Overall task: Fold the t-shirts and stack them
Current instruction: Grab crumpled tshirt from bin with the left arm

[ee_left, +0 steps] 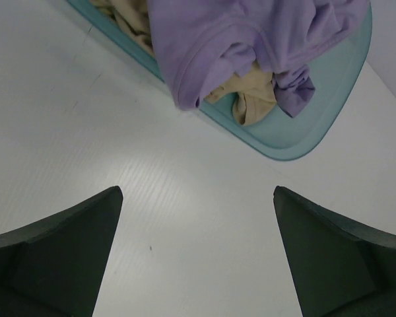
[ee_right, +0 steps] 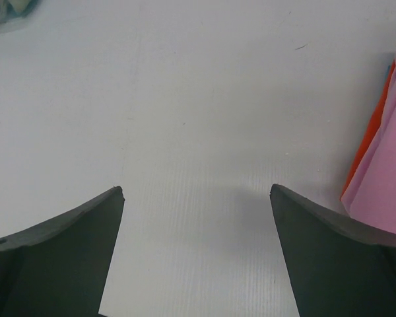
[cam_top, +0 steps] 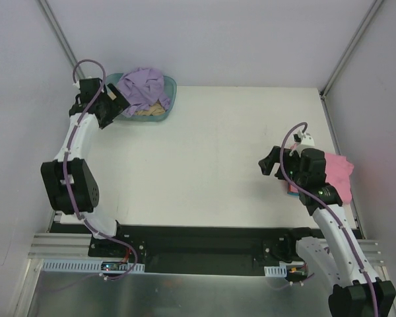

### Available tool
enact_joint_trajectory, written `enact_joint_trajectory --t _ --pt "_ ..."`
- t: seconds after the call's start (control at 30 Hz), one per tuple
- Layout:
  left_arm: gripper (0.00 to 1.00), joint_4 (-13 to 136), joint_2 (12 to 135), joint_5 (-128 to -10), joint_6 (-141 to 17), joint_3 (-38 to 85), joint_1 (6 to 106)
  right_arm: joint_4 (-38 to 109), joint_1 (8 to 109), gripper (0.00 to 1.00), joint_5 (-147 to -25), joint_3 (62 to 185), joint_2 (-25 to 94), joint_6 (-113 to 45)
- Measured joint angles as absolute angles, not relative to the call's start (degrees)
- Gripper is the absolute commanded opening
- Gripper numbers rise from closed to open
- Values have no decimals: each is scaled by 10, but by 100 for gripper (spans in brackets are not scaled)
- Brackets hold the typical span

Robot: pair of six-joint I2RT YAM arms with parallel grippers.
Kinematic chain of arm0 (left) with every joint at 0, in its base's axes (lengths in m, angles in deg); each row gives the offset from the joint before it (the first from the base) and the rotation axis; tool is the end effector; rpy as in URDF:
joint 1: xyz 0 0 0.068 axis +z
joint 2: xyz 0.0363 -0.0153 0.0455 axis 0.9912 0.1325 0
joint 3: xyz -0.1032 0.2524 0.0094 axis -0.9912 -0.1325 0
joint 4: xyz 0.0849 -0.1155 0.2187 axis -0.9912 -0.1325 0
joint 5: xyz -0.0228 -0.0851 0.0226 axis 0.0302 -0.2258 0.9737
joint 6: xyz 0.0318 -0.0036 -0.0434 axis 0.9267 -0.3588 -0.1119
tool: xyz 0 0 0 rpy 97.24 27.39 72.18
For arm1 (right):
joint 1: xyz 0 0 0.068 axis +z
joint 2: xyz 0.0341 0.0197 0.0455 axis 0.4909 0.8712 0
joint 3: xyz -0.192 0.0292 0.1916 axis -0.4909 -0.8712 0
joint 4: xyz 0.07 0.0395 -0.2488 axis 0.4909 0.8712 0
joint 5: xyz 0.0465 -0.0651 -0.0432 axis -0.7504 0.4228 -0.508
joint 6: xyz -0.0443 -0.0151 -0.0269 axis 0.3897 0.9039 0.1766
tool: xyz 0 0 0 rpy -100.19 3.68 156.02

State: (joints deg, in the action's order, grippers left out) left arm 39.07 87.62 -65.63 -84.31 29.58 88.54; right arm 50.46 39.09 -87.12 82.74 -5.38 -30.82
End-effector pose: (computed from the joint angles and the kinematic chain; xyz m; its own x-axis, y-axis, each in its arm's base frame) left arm 0.3615 0.0359 0.3284 -0.4236 -0.5973 -0.6811 -0.3184 0.8020 -0.5054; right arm 0.1693 0.0345 0.2800 -0.3842 -0.0047 -0.9232 -0.2858 0.9515 0.1141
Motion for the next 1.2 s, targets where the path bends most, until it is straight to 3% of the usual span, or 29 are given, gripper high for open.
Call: enact_joint_trajectory --t 0.43,0.57,0.6,0.77,0.9,1.0,1.03,1.13,1.17,1.2 --pt "87 390 1164 -640 -770 569 888 504 391 97 -835 827 -1 -302" --pt "60 390 1218 -629 -755 615 888 505 391 97 -825 827 -2 -301" --pt "57 390 1227 -629 -752 622 888 505 391 97 -822 827 -3 -301" --pt "64 387 1242 -630 -740 630 889 505 391 97 -807 827 -7 -299" --pt "59 387 1243 -630 -739 630 889 505 391 97 -803 827 -7 -298" --pt "49 387 1244 -630 -738 630 889 505 391 97 -803 828 -7 -297" --pt "35 386 1244 -630 -737 630 888 505 391 97 -803 827 -7 -297" --pt "18 386 1244 -630 -734 630 888 505 391 97 -801 827 -7 -296" --pt "1 386 1244 -630 -729 630 888 505 391 97 -800 827 -7 -296" --pt "0 386 1244 -630 -725 630 889 505 391 97 -800 827 -8 -296"
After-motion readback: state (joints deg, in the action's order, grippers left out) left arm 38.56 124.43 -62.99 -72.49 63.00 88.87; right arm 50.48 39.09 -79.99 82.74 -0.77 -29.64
